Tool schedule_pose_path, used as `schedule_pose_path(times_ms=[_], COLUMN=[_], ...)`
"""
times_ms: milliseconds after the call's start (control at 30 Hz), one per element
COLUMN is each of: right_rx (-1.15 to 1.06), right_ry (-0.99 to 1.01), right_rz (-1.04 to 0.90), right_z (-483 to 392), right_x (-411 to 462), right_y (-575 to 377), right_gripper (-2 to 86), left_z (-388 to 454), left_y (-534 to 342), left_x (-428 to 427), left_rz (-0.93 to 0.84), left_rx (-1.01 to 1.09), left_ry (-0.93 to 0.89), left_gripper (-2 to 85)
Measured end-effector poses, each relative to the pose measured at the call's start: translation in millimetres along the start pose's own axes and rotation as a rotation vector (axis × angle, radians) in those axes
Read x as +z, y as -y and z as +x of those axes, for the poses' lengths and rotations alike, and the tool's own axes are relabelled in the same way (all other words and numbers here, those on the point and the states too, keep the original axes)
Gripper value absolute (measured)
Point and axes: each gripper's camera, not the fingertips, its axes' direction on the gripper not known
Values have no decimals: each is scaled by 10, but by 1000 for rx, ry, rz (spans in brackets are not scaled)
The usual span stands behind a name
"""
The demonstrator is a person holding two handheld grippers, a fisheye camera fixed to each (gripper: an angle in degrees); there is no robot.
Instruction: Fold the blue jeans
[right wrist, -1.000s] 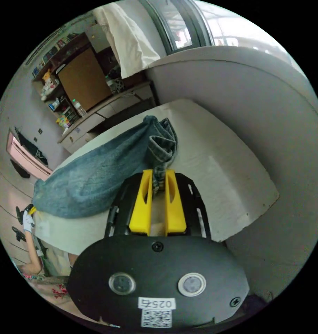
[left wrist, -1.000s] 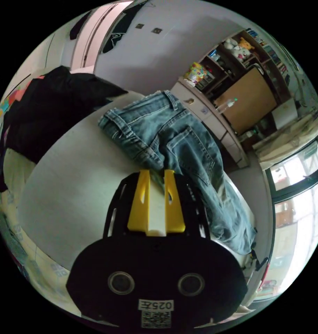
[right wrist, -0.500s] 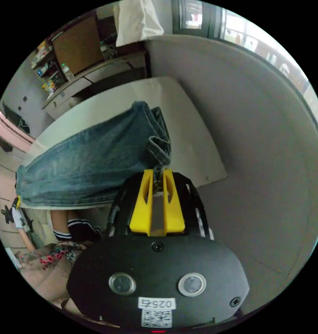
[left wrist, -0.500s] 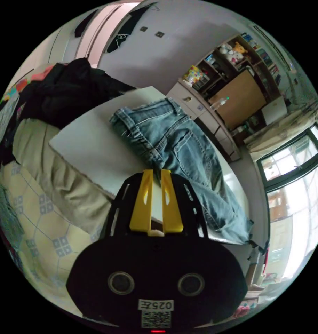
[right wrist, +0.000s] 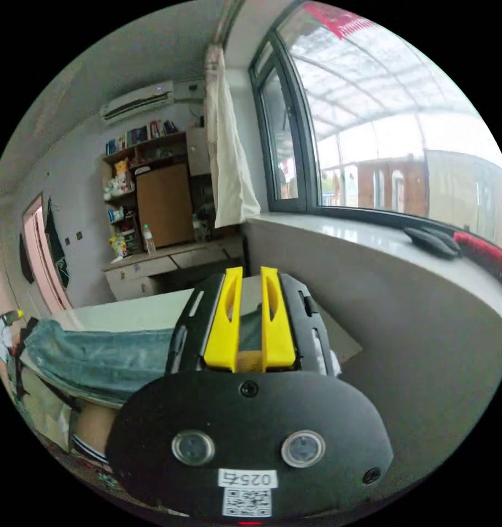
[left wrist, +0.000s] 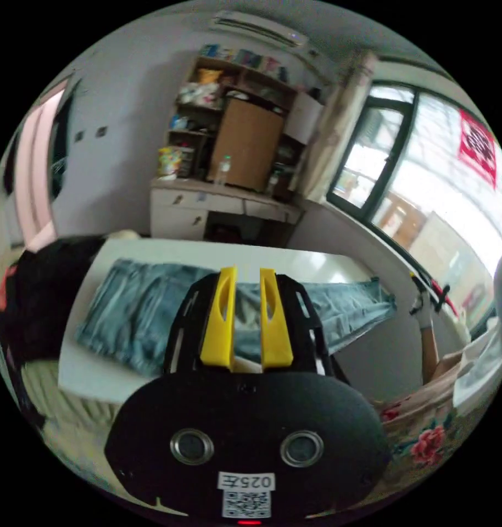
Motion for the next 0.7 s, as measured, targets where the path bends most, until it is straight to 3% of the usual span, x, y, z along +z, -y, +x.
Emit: schedule_pose_path(times_ms=[133, 333, 467, 567, 700], right_rx=[-49, -25, 37, -86, -120], right_ry=[42, 189, 390, 241, 201], right_rz=[-218, -534, -539, -613, -739], right_z=[17, 350, 340, 138, -14], right_x=[662, 1494, 1569, 1617, 1780], right_y=[64, -85, -31, -38, -151], right_gripper=[146, 151, 188, 188, 124], left_z=[717, 1065, 1358, 1466, 1342], left_y=[109, 317, 29, -234, -326], left_x=[925, 2289, 2930, 3232, 3304], left_rz=[13, -354, -579, -664, -664], left_rx=[277, 457, 677, 760, 679], left_ry=[-66, -375, -243, -142, -256], left_gripper=[116, 141, 150, 135, 94])
